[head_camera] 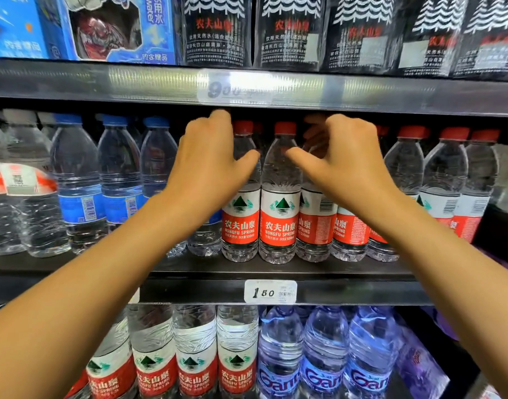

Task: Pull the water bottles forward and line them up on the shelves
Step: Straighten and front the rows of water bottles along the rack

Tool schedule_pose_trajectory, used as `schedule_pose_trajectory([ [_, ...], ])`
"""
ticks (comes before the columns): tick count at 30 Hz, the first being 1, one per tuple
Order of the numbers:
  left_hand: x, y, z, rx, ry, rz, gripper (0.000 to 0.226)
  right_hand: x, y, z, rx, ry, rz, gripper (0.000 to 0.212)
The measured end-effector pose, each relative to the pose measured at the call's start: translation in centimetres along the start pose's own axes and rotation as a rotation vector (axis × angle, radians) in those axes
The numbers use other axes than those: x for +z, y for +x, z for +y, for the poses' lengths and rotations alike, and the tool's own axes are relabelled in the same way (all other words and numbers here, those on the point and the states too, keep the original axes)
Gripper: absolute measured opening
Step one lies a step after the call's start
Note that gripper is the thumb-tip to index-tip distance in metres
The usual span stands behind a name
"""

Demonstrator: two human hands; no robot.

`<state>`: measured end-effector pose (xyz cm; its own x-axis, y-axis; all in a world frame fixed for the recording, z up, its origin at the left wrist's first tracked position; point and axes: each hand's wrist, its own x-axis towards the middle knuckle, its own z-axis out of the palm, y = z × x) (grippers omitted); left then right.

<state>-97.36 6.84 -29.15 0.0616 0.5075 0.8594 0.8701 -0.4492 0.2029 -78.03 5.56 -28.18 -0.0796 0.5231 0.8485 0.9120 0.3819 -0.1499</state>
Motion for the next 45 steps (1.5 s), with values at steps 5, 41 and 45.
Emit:
schedule_pose_trajectory([
  [5, 1.2, -2.7, 3.3, 0.157, -0.086, 0.118, 0.039, -2.8, -2.8, 3.7, -0.004, 0.076, 0.104, 0.041],
  [41, 5.5, 2.4, 10.7, 0.082, -0.049, -0.15, 0.05, -5.7, 1.5, 9.3, 0.209, 0.007, -0.342, 0.037],
  [45, 5.6, 3.0, 11.1, 0.042, -0.017, -0.194, 0.039, -5.0, 1.2, 9.0, 0.129, -0.151, -0.248, 0.042],
])
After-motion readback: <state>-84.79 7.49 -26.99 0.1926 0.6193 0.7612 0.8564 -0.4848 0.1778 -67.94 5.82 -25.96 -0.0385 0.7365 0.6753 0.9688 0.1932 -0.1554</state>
